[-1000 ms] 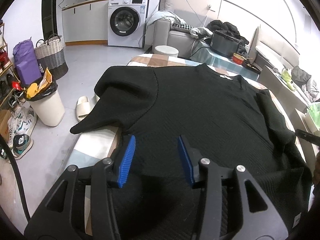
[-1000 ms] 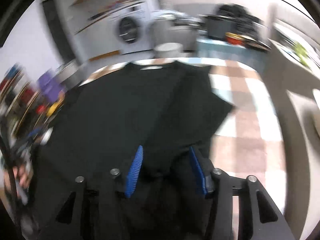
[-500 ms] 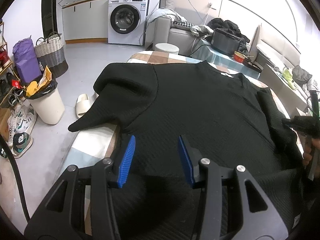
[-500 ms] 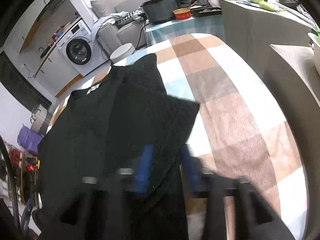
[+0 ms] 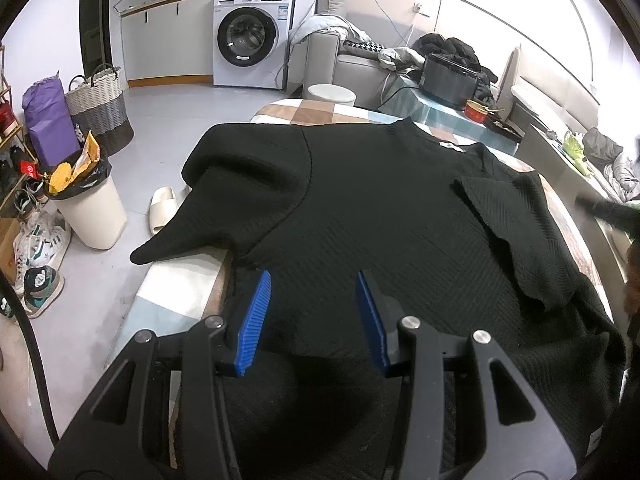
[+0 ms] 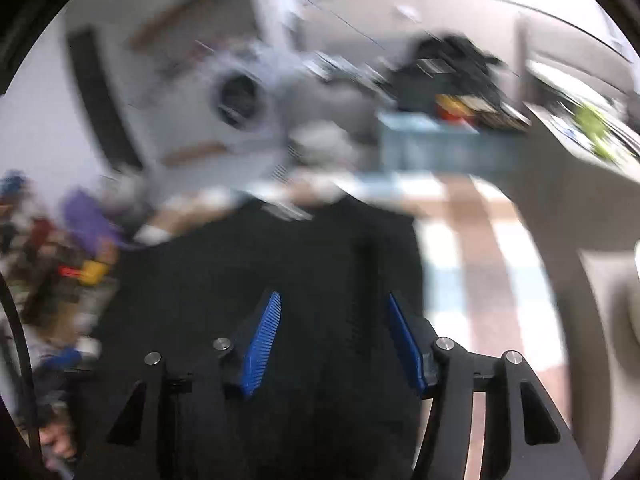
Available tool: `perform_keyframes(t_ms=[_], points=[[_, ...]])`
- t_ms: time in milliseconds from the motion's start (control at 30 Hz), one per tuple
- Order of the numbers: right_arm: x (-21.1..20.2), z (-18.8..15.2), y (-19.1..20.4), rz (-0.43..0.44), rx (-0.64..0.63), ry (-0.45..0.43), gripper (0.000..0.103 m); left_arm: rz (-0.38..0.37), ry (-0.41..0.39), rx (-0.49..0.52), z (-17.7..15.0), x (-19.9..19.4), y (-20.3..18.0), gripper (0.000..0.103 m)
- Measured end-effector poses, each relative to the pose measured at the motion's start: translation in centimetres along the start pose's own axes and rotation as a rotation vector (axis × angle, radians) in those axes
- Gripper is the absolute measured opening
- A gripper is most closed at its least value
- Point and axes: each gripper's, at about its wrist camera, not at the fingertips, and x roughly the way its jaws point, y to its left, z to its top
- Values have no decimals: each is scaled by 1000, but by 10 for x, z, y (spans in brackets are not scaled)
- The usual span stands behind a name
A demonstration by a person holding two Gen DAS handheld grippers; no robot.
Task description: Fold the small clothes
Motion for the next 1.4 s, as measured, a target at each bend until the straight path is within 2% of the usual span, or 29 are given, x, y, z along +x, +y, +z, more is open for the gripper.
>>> perform_keyframes(t_ms=[67,200,233,300,367,433,500,567,633,733,800,833,933,967,1033,1100,1133,1200,1267,1400], points=[[21,-10,-11,-2,17,81,45,-1,1,5,0,0,0,41],[44,-23,-19,24,23,154,45,0,1,8,-1,-1,1,41],[50,-25,-19,1,18,170,44,1,4,8,-2,-1,1,41],[53,-34,-14,-53,-31,150,34,5,6,9,-2,0,1,41],[52,-38,-12,-69,-49,137,7,5,5,7,-3,0,0,41],[50,-38,-17,-50,-27,120,5,8,5,9,-3,0,0,41],[33,-35,-29,-31,30,49,4,15,4,12,-3,-1,0,41],[13,-32,-44,-82,86,1,4,18,4,7,-3,-2,1,41],[3,-29,-66,-172,168,-21,4,18,4,6,-3,-2,1,41],[13,-34,-102,-224,274,67,4,19,5,13,-3,-2,0,41],[13,-37,-108,-192,291,87,8,20,4,17,-4,-4,0,41],[9,-38,-108,-184,295,84,12,19,3,18,-4,-5,-1,41],[-2,-35,-97,-117,260,50,12,24,6,18,-4,-6,-1,41],[-7,-36,-88,-59,226,45,12,28,6,17,-4,-7,-1,41],[-15,-43,-70,-19,141,46,12,39,7,5,-3,-6,3,41],[-18,-52,-51,4,75,50,12,44,6,-16,-1,-8,8,45],[-16,-56,-43,11,50,56,12,45,2,-21,0,-8,10,50],[-9,-69,-40,-47,-2,104,12,63,-9,-44,3,-9,19,58],[0,-77,-48,-128,16,145,12,67,-14,-91,8,-8,31,65],[-20,-77,-57,-58,90,79,18,74,-11,-207,18,-1,62,76]])
